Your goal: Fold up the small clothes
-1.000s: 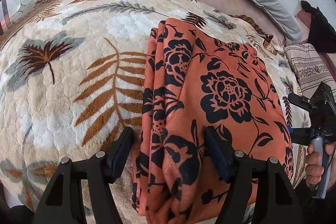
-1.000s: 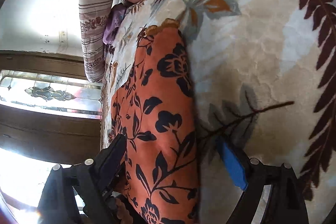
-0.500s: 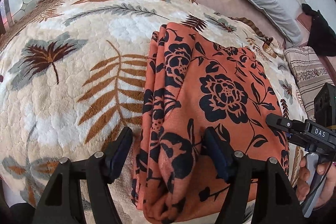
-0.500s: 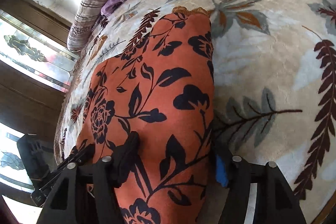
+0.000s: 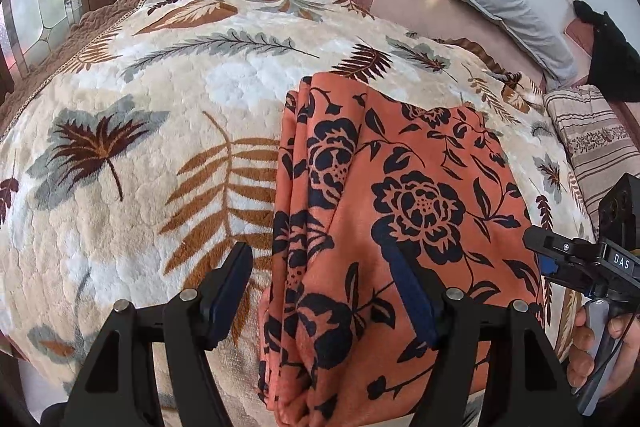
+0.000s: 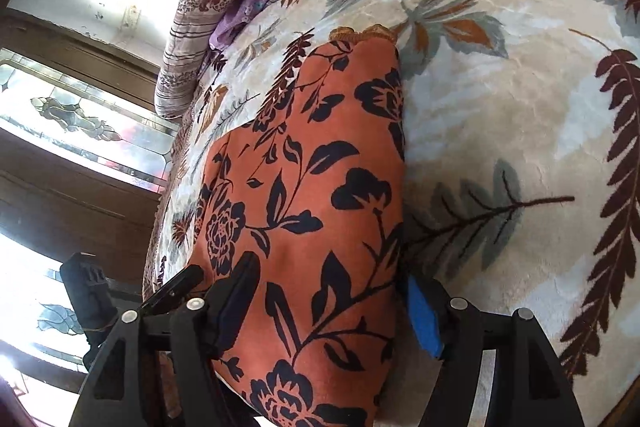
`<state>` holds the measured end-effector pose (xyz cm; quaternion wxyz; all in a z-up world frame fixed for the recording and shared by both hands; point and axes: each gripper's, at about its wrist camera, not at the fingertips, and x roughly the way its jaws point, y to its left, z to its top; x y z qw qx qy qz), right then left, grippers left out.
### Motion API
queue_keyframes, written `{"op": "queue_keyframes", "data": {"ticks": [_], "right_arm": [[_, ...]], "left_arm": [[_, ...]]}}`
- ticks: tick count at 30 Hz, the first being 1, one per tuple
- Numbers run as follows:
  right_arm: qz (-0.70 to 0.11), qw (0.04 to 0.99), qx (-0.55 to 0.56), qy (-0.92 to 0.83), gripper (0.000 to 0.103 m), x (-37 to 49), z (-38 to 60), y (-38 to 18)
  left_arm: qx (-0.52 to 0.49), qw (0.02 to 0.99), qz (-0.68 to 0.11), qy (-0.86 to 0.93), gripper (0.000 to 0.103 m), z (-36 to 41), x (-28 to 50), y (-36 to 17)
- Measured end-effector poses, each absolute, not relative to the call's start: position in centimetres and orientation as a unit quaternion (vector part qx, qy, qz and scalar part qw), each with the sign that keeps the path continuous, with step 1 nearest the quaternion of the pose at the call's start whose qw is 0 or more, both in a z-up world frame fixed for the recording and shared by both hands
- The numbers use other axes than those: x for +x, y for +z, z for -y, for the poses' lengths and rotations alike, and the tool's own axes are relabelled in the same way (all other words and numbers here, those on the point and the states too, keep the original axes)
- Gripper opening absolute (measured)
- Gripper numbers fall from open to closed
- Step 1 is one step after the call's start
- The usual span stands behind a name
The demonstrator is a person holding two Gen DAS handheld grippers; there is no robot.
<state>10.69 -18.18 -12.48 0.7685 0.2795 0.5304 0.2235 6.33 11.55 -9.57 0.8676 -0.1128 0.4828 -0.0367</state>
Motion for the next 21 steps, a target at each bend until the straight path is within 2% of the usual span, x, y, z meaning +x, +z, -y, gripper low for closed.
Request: {"op": "queue_keyframes", "data": {"ticks": [5, 7, 9, 12, 14, 15, 16, 17, 21], "right_arm": [[-0.533, 0.765, 0.286, 0.222, 0.075, 12.2, 17.7, -13.3], [-0.540, 0.759, 0.287, 0.223, 0.075, 12.7, 17.1, -13.9], [-0.545, 0.759, 0.274, 0.228, 0.076, 13.1, 16.1, -14.1], [-0.545, 0.771, 0.242, 0.223, 0.074, 13.2, 15.1, -13.9], [-0.551, 0.780, 0.203, 0.216, 0.065, 13.2, 14.4, -13.6], [-0.551, 0.784, 0.191, 0.215, 0.056, 13.2, 14.2, -13.4], [-0.549, 0.789, 0.178, 0.212, 0.053, 13.1, 14.0, -13.0], [-0.545, 0.795, 0.163, 0.209, 0.050, 13.0, 13.8, -12.7], [-0.533, 0.820, 0.094, 0.188, 0.049, 12.1, 12.4, -11.9]], "left_arm": [[-0.120, 0.868, -0.480, -0.052, 0.073, -11.8, 8.4, -9.5], [-0.137, 0.861, -0.486, -0.059, 0.084, -12.2, 9.3, -10.3], [-0.143, 0.843, -0.515, -0.063, 0.084, -12.3, 10.2, -12.3], [-0.145, 0.847, -0.506, -0.075, 0.086, -12.4, 10.1, -12.7], [-0.143, 0.844, -0.511, -0.073, 0.083, -12.4, 10.1, -12.4], [-0.146, 0.843, -0.512, -0.072, 0.074, -12.5, 10.0, -12.1], [-0.147, 0.844, -0.511, -0.071, 0.062, -12.4, 9.6, -11.6], [-0.140, 0.849, -0.505, -0.063, 0.058, -12.3, 8.9, -10.6], [-0.110, 0.871, -0.473, -0.072, 0.065, -10.4, 5.8, -8.8]]}}
